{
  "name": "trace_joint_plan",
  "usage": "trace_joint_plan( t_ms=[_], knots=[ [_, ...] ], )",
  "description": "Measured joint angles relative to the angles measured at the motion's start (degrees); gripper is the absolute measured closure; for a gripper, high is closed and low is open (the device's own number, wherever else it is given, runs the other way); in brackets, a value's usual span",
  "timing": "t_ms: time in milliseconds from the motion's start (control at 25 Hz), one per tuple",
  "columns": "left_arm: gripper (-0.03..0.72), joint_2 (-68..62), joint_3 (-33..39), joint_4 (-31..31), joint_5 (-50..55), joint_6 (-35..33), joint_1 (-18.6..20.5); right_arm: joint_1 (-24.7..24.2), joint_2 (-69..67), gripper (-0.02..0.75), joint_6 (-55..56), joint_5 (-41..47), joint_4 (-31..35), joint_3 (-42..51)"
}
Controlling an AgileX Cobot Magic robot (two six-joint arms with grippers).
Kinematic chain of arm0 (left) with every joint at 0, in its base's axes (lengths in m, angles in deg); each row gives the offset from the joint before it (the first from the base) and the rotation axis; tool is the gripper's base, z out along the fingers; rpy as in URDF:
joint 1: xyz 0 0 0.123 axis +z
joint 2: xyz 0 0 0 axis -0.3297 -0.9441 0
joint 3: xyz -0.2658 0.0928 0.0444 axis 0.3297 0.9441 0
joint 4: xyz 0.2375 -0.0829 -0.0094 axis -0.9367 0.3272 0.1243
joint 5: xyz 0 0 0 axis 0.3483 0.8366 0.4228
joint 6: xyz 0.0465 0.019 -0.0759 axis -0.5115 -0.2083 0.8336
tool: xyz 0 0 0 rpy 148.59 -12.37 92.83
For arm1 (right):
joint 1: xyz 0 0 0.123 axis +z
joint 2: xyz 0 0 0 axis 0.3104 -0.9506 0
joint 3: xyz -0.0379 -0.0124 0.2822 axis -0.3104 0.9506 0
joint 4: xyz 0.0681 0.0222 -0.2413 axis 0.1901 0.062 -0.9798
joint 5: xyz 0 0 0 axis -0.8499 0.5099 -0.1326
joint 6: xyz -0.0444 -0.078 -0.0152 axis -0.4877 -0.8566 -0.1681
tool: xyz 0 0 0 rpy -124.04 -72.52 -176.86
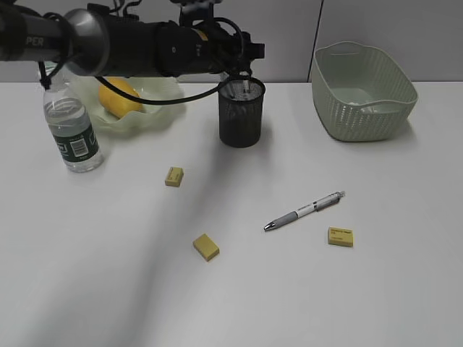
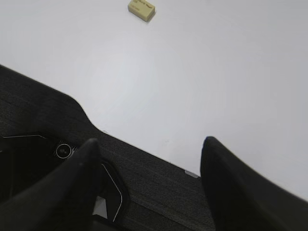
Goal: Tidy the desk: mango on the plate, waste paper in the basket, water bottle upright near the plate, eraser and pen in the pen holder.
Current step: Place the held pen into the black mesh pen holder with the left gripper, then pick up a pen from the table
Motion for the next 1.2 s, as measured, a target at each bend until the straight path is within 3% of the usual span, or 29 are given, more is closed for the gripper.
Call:
trace_joint_plan(
  t_ms=[280,640,960,1200],
  knots=[
    [0.232,7.23,0.0,-2.42,5.98,0.0,0.0,0.0,0.0,0.225,0.06,0.0,0.0,0.0],
    [0.237,15.56,0.0,-13.5,37.18,0.0,0.0,0.0,0.0,0.225,0.27,-0.07,-0.07,0.0],
    [0.262,21.09,0.0,-15.58,65.71,0.0,0.0,0.0,0.0,0.227,0.32,-0.07,-0.19,0.0],
    [0.27,24.7,-0.04,-16.14,73.32,0.0,0.0,0.0,0.0,0.227,0.45,-0.07,-0.19,0.0]
  ],
)
